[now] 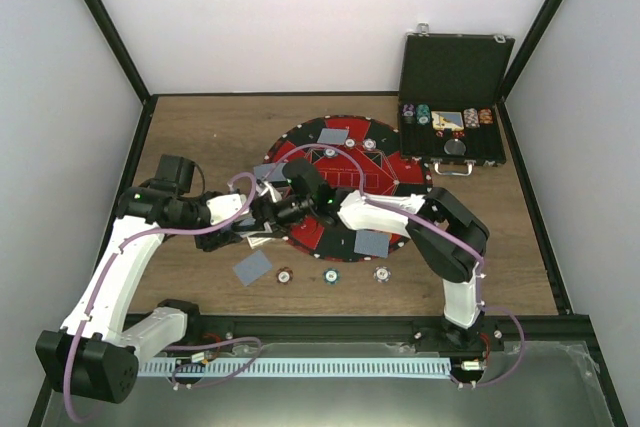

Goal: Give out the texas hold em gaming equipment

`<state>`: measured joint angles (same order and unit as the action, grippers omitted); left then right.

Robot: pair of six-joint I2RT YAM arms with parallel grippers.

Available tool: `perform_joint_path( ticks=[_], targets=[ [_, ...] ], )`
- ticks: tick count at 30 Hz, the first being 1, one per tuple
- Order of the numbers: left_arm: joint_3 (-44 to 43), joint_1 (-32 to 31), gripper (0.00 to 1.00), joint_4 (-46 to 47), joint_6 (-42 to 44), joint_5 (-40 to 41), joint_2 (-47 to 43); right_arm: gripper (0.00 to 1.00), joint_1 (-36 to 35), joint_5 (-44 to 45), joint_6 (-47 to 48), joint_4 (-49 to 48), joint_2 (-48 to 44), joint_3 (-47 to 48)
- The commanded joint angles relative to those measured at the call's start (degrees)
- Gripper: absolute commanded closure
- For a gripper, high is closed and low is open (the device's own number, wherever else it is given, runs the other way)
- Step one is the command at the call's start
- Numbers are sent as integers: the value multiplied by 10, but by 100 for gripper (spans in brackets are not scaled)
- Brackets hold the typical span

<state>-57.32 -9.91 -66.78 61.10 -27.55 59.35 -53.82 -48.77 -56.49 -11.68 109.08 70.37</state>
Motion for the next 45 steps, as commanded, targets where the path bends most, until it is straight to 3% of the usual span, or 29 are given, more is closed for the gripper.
perform_joint_path(
  ticks=[1,12,28,30,35,45],
  targets=[
    [-17,-1,96,-7,3,-19,-3,20,6,-15,-6,-19,3,17],
    [-25,-1,96,-11,3,-17,-1,27,46,-20,-3,-24,-11,-25],
    [-16,-1,96,-4,5,-11,0,65,71,0,2,-14,-96,-78],
    [-15,-1,96,-4,6,-11,0,61,68,0,2,-17,-100,-75],
    [-13,-1,96,-2,5,-10,0,37,48,10,21,20,-78,-39],
    [-14,-2,96,-5,5,-7,-4,36,28,5,28,36,-15,16]
  ],
)
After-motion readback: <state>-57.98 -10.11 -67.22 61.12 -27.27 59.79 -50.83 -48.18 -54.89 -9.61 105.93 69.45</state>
